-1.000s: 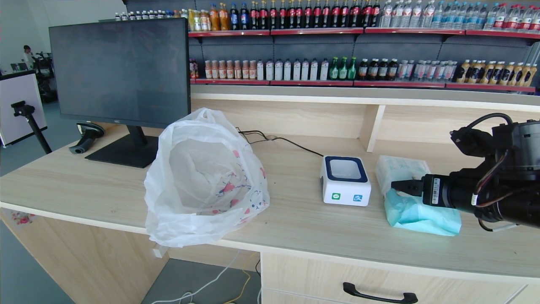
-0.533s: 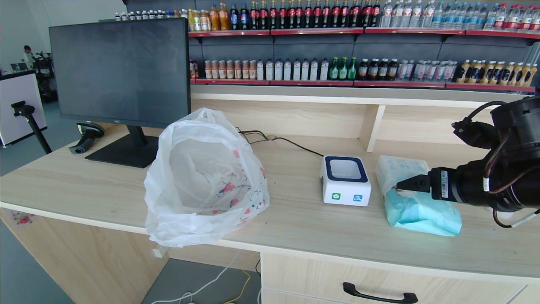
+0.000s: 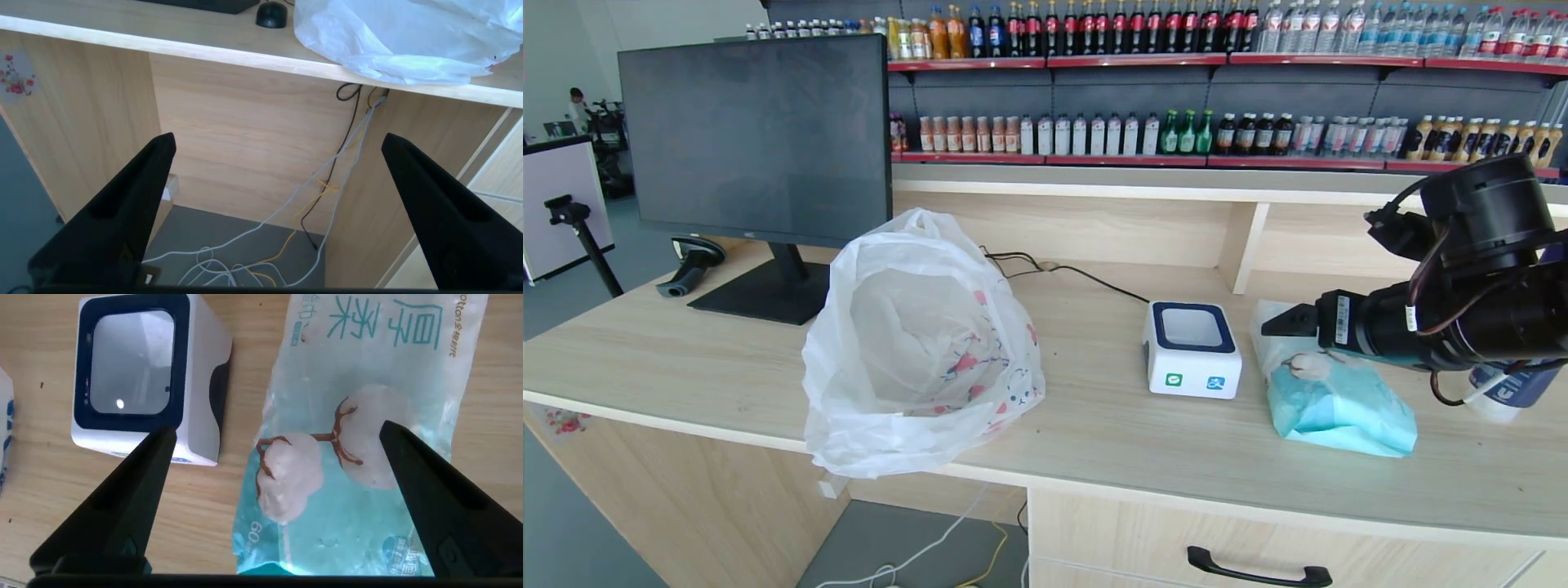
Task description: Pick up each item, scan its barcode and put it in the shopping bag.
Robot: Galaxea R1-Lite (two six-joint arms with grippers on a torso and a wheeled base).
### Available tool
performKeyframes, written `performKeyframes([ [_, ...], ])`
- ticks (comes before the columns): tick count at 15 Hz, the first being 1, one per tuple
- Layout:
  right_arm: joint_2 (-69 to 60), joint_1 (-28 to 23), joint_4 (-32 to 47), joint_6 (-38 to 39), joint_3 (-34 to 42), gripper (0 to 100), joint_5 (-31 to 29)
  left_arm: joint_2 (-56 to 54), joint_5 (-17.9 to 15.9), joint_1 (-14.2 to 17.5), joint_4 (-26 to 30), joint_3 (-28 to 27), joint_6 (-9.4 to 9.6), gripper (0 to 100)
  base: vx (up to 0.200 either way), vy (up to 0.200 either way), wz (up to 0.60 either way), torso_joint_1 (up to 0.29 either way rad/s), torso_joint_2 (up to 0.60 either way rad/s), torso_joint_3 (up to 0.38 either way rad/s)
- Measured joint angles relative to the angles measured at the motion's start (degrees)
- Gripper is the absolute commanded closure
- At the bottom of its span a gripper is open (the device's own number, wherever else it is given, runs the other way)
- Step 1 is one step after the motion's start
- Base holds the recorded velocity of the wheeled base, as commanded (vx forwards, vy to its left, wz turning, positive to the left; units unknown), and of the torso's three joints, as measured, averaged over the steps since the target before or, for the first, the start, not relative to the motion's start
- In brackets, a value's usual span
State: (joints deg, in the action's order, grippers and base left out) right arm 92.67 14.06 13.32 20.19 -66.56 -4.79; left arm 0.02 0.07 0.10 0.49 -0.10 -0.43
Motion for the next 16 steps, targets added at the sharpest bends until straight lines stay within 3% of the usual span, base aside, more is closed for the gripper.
performKeyframes([
  [16, -0.9, -2.3, -3.4, 0.4, 2.6, 0, -3.5, 0.0, 0.0, 0.0, 0.0, 0.0, 0.00, 0, 0.000, 0.000, 0.00, 0.000, 0.00, 0.000],
])
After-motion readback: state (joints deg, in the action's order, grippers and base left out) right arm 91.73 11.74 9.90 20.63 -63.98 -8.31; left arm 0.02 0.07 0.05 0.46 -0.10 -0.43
